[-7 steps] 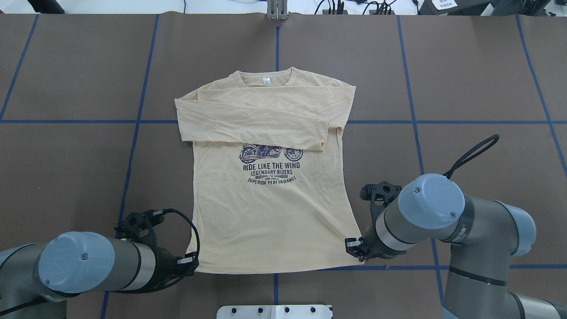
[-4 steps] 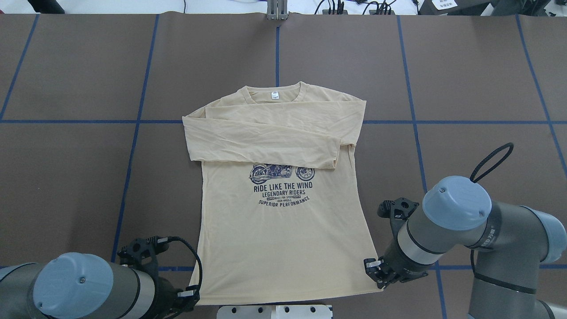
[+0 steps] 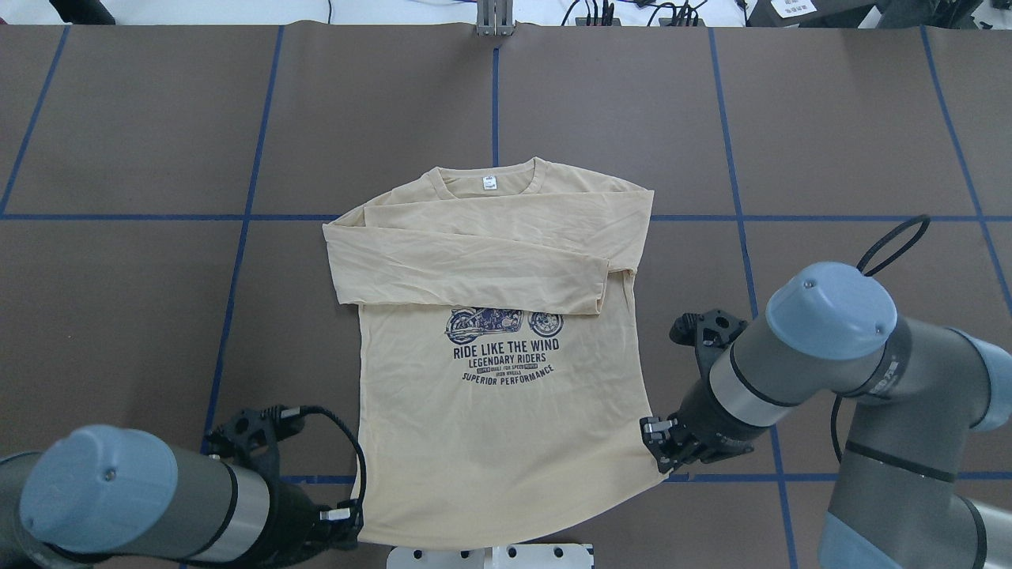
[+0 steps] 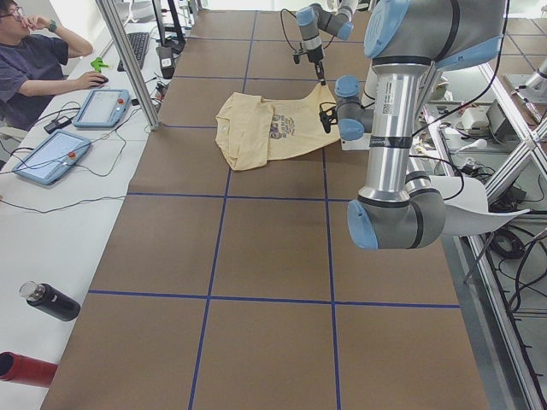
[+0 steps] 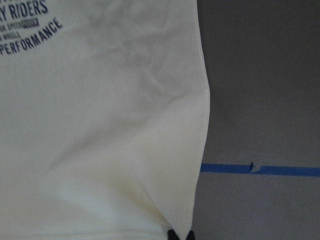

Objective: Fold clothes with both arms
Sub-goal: 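Lift the hem with both grippers and carry it toward the collar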

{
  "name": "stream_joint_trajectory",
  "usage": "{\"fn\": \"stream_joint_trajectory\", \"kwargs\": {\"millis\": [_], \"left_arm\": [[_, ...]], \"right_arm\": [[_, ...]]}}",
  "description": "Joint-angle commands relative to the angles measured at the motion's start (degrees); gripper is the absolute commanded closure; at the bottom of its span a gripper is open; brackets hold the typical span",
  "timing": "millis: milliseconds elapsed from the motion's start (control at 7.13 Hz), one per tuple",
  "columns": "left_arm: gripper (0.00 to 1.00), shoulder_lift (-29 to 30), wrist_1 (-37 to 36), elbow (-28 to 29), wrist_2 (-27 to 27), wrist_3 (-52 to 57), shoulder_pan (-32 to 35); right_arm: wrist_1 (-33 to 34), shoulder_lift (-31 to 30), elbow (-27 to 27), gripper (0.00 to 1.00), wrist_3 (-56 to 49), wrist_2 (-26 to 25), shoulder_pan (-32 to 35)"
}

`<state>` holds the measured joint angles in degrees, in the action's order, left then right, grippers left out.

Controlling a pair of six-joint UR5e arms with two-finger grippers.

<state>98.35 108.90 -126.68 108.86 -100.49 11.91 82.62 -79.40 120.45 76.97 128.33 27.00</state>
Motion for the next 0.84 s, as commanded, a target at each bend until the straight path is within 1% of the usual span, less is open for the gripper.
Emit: {"fn": "stream_joint_trajectory", "kwargs": {"millis": [0,140,280,421,701], "left_arm": [[1.00,2.27,-0.09,0.98,6.08,5.11,12.47],[1.00,5.15,-0.18,2.56,6.79,7.65,17.48],[1.00,8.84,-0.18,6.84,10.89,8.46,22.84],[1.00,11.22,-0.10,10.19,13.28,8.55,27.33],[1.00,14.22,-0.09,15.12,13.39,13.09,31.04]], "right_arm": [[0.08,2.66,-0.30,1.00,-0.07,-0.36,6.73],[0.08,4.50,-1.61,1.00,-0.24,-0.62,9.71],[0.08,6.96,-3.88,1.00,-0.25,-0.54,12.18],[0.00,8.29,-6.17,1.00,-0.33,-0.54,14.55],[0.00,12.23,-10.13,1.00,-4.00,-0.62,20.60]]}}
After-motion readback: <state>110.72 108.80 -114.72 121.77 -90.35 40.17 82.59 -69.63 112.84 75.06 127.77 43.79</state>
